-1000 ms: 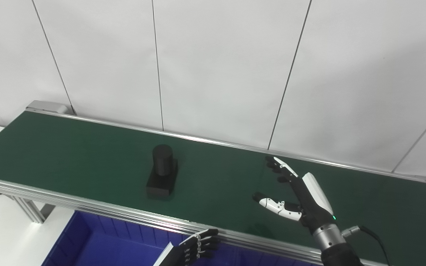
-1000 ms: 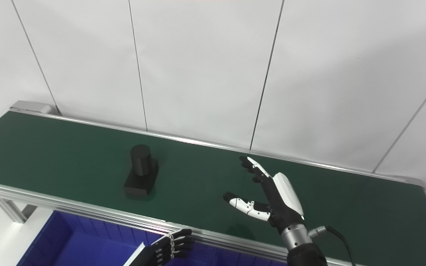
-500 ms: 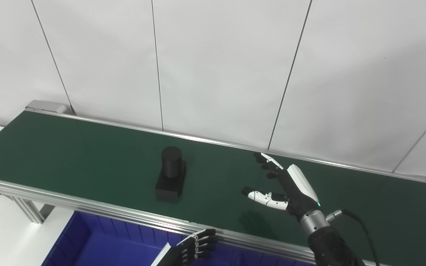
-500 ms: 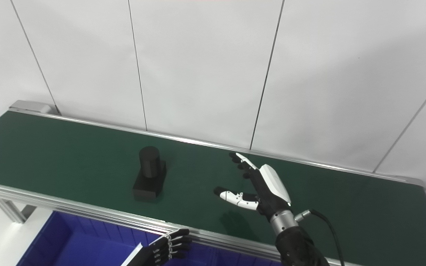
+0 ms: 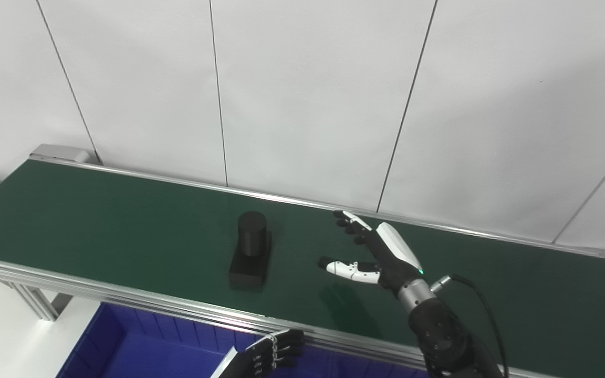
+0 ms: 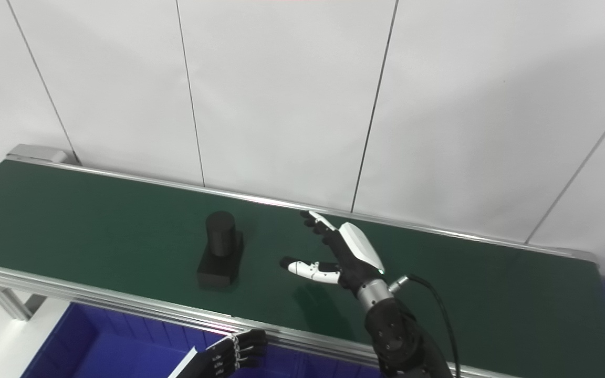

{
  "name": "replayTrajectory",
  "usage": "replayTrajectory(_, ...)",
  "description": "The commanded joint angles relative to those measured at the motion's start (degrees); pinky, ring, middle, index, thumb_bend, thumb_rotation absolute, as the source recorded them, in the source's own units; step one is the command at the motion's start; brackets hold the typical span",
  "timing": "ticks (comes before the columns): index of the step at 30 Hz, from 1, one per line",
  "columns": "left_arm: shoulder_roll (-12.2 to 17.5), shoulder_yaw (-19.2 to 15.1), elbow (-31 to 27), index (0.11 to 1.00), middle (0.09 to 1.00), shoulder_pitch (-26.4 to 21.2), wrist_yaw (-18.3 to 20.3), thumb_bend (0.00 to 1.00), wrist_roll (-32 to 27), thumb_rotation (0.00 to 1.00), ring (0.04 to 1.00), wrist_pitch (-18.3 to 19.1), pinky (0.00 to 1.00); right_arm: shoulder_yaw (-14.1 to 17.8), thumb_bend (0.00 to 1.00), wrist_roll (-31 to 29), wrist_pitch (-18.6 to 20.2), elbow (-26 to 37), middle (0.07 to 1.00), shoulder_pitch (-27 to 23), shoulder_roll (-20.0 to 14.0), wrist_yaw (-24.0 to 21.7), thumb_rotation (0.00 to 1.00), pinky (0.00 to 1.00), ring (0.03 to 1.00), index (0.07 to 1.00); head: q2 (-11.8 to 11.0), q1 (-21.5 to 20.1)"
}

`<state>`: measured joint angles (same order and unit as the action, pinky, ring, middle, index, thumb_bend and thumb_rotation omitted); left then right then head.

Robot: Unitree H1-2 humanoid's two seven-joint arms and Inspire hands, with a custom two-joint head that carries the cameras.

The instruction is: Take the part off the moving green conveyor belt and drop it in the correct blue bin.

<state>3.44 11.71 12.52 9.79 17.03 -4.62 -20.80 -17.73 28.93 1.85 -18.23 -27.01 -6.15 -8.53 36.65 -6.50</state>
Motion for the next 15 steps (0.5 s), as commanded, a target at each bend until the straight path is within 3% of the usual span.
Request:
replayTrajectory(1, 0.3, 0.1, -2.2, 0.823, 0.83, -0.2, 0.6, 0.93, -0.3, 0.5, 0.802, -0.1, 0.77, 0.0, 0.6, 0.1, -1.3, 0.0, 0.871, -3.2, 0.7, 1.7, 0.48, 0.77, 0.854, 0.907, 0.2, 0.0)
replayTrajectory(9, 0.4, 0.2, -3.2, 0.818, 0.816, 0.1, 0.3, 0.93, 0.3, 0.5, 0.791, 0.1, 0.76, -0.7, 0.6, -0.2, -1.8, -2.6, 0.874, -4.7, 1.3, 2.2, 0.49, 0.8, 0.871, 0.911, 1.0, -0.4)
replayTrajectory(15, 0.3, 0.3, -3.2, 0.814, 0.807, 0.0, 0.6, 0.93, -0.1, 0.49, 0.788, -0.1, 0.76, -1.6, 0.6, 0.8, -2.4, -4.6, 0.873, -5.7, 1.6, 3.3, 0.45, 0.8, 0.875, 0.908, 1.0, -0.1)
